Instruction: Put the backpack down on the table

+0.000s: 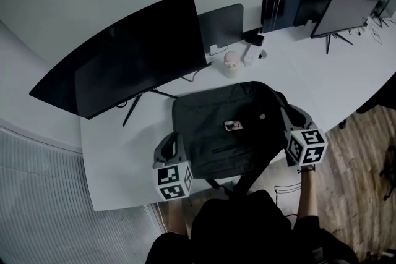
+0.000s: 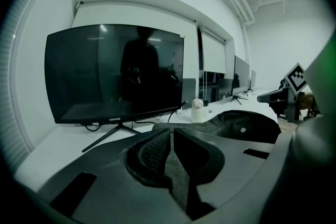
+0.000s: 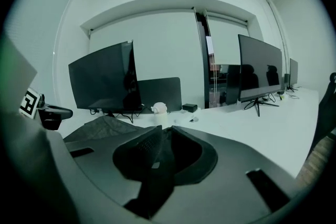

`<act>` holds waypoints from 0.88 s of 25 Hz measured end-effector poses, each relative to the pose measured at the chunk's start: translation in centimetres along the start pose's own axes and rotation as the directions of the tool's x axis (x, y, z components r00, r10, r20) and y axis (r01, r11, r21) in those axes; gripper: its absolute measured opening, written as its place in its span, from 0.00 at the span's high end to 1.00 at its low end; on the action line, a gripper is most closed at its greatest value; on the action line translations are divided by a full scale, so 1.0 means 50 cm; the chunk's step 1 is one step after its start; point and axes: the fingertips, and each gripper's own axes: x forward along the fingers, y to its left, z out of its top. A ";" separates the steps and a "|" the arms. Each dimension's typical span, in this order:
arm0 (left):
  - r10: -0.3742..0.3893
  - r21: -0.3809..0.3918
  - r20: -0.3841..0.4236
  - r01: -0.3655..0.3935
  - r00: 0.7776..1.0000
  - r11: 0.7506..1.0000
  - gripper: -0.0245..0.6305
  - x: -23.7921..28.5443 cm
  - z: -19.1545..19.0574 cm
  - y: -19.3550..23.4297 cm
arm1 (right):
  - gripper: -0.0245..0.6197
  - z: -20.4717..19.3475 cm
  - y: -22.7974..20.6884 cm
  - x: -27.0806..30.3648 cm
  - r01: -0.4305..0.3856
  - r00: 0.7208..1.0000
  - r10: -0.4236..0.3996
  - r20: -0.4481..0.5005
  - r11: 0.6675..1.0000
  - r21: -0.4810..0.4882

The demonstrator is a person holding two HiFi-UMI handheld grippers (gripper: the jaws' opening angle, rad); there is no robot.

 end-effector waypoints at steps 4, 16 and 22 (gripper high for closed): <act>-0.032 -0.007 0.032 0.032 0.999 0.999 0.92 -0.018 0.019 -0.009 | 0.91 0.032 0.019 -0.024 -0.047 0.997 0.046 0.059 0.999 0.012; -0.092 -0.010 0.121 0.094 0.988 0.996 0.94 -0.073 0.076 -0.025 | 0.93 0.093 0.051 -0.093 -0.153 0.968 0.139 0.209 0.987 0.054; -0.105 -0.016 0.158 0.109 0.982 0.994 0.94 -0.098 0.100 -0.027 | 0.94 0.094 0.050 -0.117 -0.155 0.965 0.139 0.223 0.986 0.056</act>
